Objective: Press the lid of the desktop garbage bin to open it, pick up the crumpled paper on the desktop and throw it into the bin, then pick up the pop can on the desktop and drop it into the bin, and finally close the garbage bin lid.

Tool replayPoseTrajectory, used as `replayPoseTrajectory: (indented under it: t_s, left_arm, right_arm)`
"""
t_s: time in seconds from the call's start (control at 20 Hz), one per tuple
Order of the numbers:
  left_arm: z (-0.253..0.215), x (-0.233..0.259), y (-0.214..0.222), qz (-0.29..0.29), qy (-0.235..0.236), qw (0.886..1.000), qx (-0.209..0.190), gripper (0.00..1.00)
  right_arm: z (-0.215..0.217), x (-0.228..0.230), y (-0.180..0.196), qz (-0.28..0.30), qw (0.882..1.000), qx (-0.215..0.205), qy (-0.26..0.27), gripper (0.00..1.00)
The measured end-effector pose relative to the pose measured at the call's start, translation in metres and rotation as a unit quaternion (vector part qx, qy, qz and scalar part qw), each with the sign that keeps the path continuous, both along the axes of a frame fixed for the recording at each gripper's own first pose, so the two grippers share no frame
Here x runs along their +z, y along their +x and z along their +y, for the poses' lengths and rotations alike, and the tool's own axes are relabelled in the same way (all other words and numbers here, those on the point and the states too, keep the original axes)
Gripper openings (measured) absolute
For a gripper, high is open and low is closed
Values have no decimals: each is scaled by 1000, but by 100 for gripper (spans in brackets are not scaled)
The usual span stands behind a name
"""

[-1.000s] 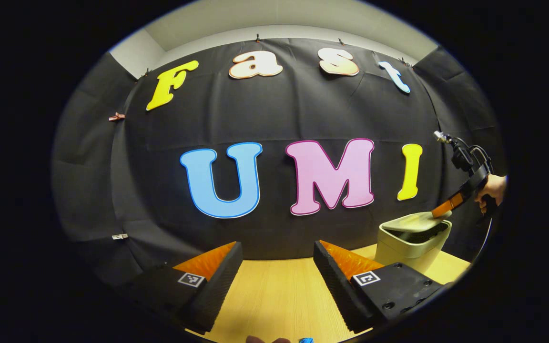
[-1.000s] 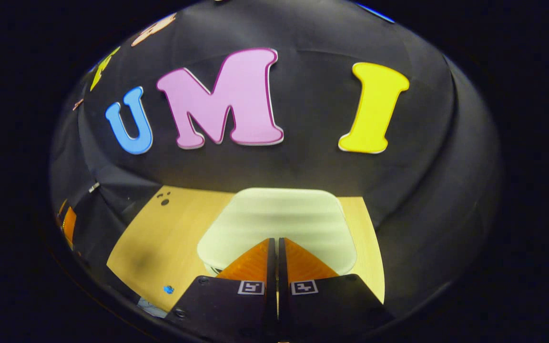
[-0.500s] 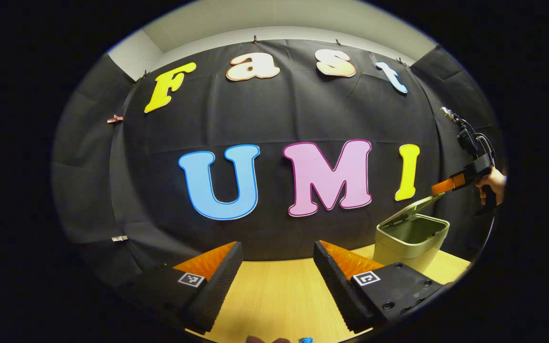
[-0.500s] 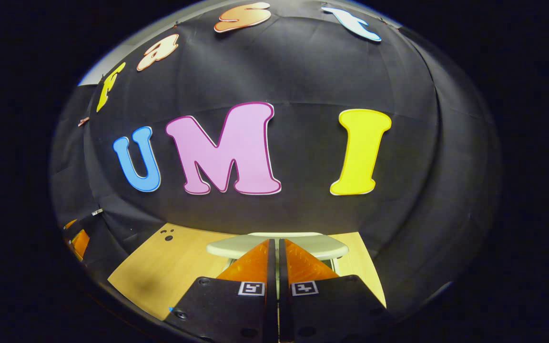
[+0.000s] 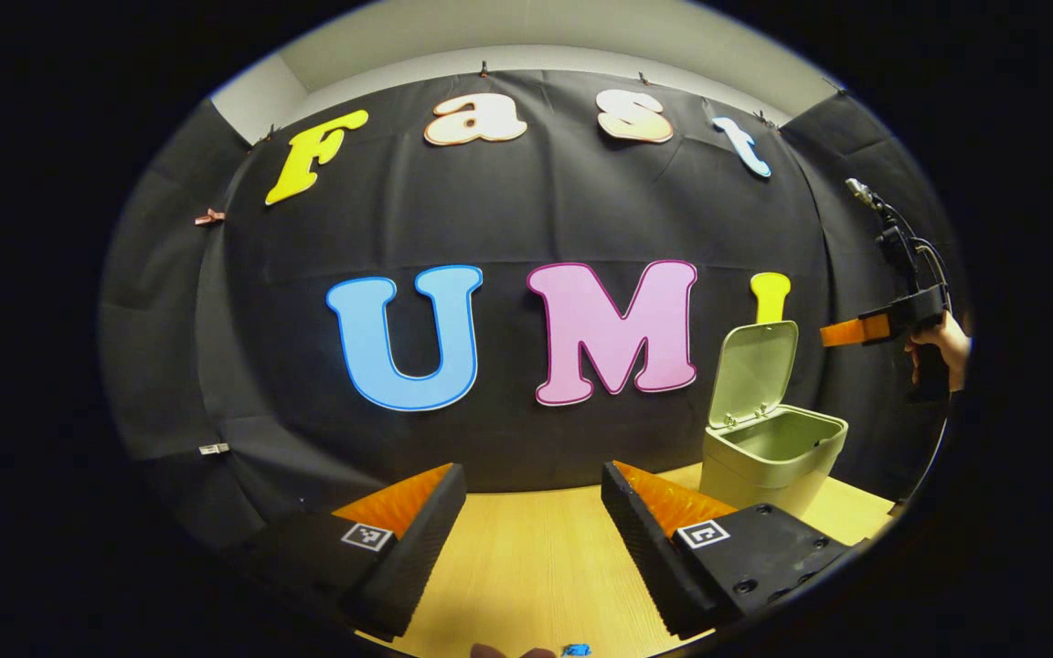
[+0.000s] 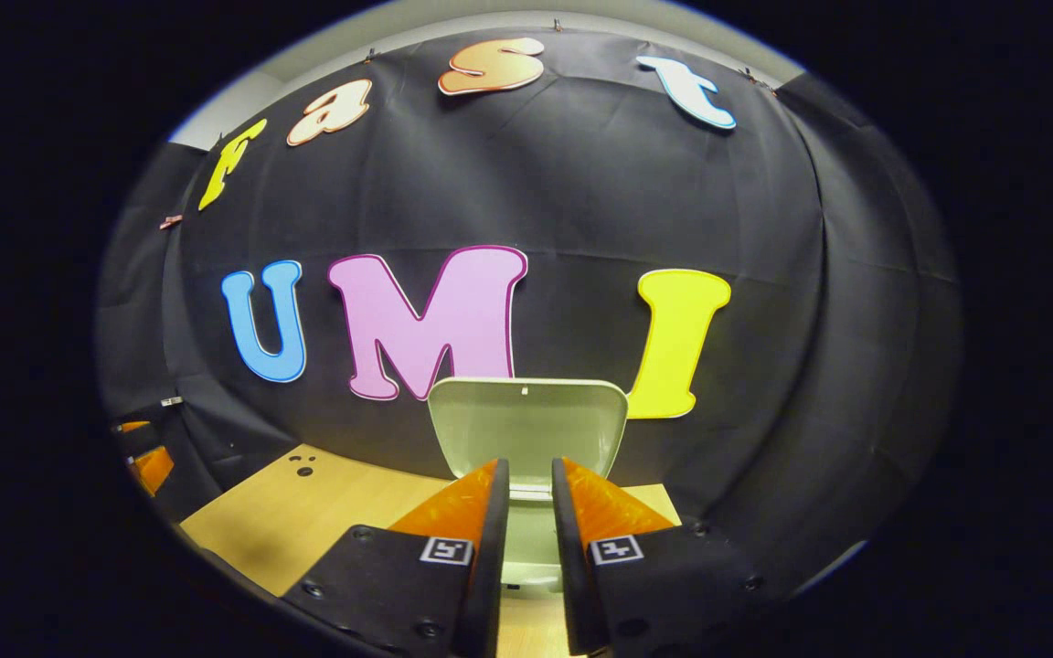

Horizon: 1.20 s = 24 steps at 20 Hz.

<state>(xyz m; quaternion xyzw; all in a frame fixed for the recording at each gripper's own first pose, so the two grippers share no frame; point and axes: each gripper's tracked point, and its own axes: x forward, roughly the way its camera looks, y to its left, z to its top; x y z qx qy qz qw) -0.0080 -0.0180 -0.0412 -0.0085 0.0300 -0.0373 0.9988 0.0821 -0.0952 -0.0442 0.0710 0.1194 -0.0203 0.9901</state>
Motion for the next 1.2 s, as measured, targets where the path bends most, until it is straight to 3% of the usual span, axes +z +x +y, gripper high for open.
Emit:
replayPoseTrajectory:
  t_s: [0.2,0.45,1.2]
  left_arm:
    - [-4,-26,-4,24,-13,1000,-13,97]
    - [-19,-84,-16,82,-8,996,-45,98]
    - [-55,-269,-61,248,46,962,-105,97]
  right_arm:
    - [13,11,-14,-18,999,11,-26,51]
    - [42,12,-36,-15,998,31,-58,69]
    - [89,-8,-116,26,998,48,-25,70]
